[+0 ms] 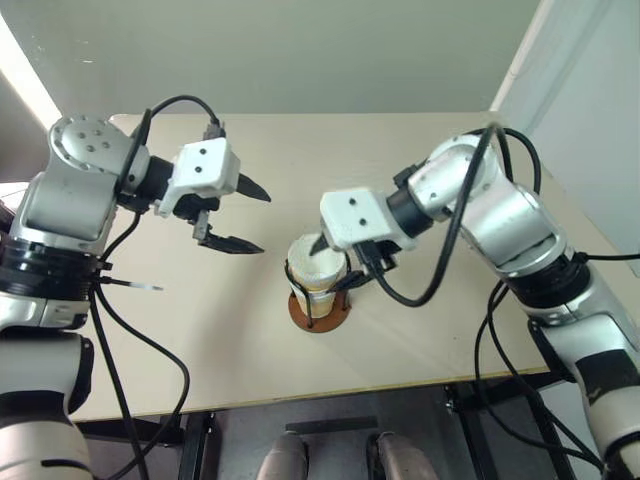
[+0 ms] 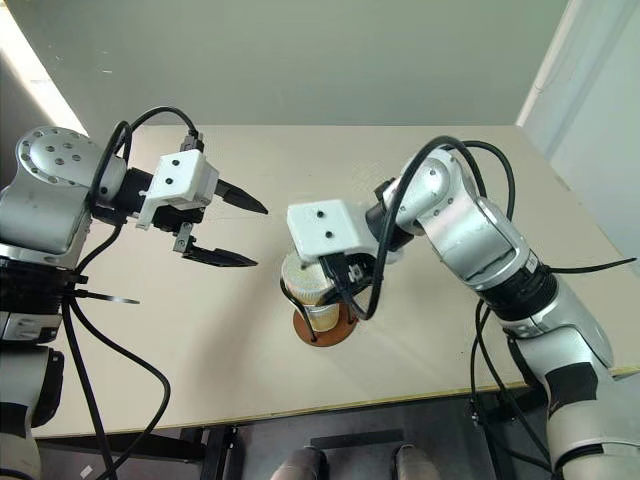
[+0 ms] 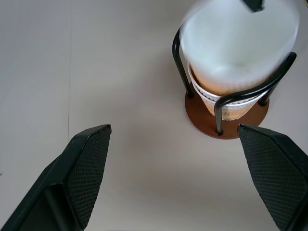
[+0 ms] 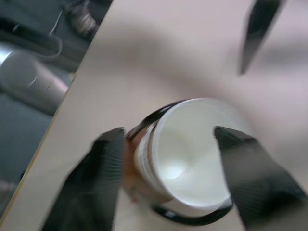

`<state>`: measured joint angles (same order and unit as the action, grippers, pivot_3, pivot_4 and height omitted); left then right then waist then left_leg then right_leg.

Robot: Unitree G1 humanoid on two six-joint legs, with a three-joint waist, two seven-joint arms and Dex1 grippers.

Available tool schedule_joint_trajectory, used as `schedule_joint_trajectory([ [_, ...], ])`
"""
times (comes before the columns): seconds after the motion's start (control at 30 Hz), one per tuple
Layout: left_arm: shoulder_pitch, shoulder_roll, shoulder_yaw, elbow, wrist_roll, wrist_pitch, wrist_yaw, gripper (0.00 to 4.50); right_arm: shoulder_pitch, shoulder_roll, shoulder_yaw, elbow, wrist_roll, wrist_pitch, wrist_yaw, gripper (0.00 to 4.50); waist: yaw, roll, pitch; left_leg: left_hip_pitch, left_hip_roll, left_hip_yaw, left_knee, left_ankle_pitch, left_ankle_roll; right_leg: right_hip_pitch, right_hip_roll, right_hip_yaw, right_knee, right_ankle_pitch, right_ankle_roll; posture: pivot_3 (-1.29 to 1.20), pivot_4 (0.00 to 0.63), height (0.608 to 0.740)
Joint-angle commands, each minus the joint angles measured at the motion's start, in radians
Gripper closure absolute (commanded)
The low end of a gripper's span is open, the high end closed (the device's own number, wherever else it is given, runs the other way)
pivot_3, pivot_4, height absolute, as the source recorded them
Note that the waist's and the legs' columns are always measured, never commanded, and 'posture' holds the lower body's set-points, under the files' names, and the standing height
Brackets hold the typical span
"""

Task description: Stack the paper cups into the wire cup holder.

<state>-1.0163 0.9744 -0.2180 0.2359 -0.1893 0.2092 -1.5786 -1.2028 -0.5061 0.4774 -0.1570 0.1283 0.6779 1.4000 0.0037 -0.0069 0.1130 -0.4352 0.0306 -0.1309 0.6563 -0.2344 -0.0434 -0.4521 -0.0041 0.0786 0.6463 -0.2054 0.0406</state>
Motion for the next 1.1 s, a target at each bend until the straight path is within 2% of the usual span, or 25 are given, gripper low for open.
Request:
schedule_joint_trajectory([
  [0.03,0.003,0.021,0.03,-0.028,-0.003,0.006,-0.021,0.0,-0.038,-0.006,-0.081,0.009,0.038,0.029,-0.034,0.1,0.001,0.0,0.0,0.0,0.0,0.0,0.0,0.0,0.0,0.0,0.0,0.0,0.0,0.0,0.0,0.0,0.15,0.74],
  [0.13,0.009,0.026,0.039,-0.035,-0.006,0.02,-0.009,0.0,-0.031,0.008,-0.165,0.001,0.106,0.118,-0.086,0.1,0.001,0.0,0.0,0.0,0.0,0.0,0.0,0.0,0.0,0.0,0.0,0.0,0.0,-0.001,-0.001,0.0,0.15,0.74],
  [0.23,0.025,0.03,0.06,-0.045,-0.015,0.06,0.022,0.0,-0.015,0.042,-0.301,0.038,0.172,0.229,-0.209,0.1,0.001,0.0,0.0,0.0,0.0,0.0,-0.001,0.0,-0.001,-0.001,0.0,0.0,0.0,-0.001,-0.001,0.0,0.15,0.74],
  [0.37,0.052,0.015,0.11,-0.031,-0.037,0.174,0.108,0.0,0.055,0.043,-0.433,0.115,0.192,0.269,-0.359,0.1,0.002,-0.001,0.0,0.0,0.0,0.0,-0.001,0.001,-0.002,0.0,0.0,0.0,0.0,-0.001,-0.001,0.0,0.15,0.74],
  [0.6,0.152,0.023,0.207,-0.038,-0.068,0.277,0.215,0.0,0.199,0.007,-0.579,0.245,0.181,0.183,-0.559,0.1,0.002,0.0,0.0,0.0,0.0,0.0,-0.001,0.002,-0.003,0.0,0.0,0.0,0.001,0.001,0.001,0.0,0.15,0.74],
  [0.77,0.227,-0.036,0.324,-0.021,-0.106,0.325,0.385,0.0,0.301,0.01,-0.685,0.359,0.178,0.055,-0.695,0.1,0.003,0.0,0.0,0.001,0.0,0.0,-0.001,0.002,-0.004,0.0,0.0,0.0,0.001,0.002,0.002,0.0,0.15,0.74],
  [1.1,0.398,-0.122,0.421,-0.126,-0.149,0.36,0.588,0.0,0.408,-0.03,-0.742,0.459,0.179,-0.062,-0.805,0.1,0.004,0.0,0.0,0.001,0.0,0.001,0.001,0.003,-0.004,0.001,0.0,0.001,0.001,0.005,0.004,0.0,0.15,0.74],
])
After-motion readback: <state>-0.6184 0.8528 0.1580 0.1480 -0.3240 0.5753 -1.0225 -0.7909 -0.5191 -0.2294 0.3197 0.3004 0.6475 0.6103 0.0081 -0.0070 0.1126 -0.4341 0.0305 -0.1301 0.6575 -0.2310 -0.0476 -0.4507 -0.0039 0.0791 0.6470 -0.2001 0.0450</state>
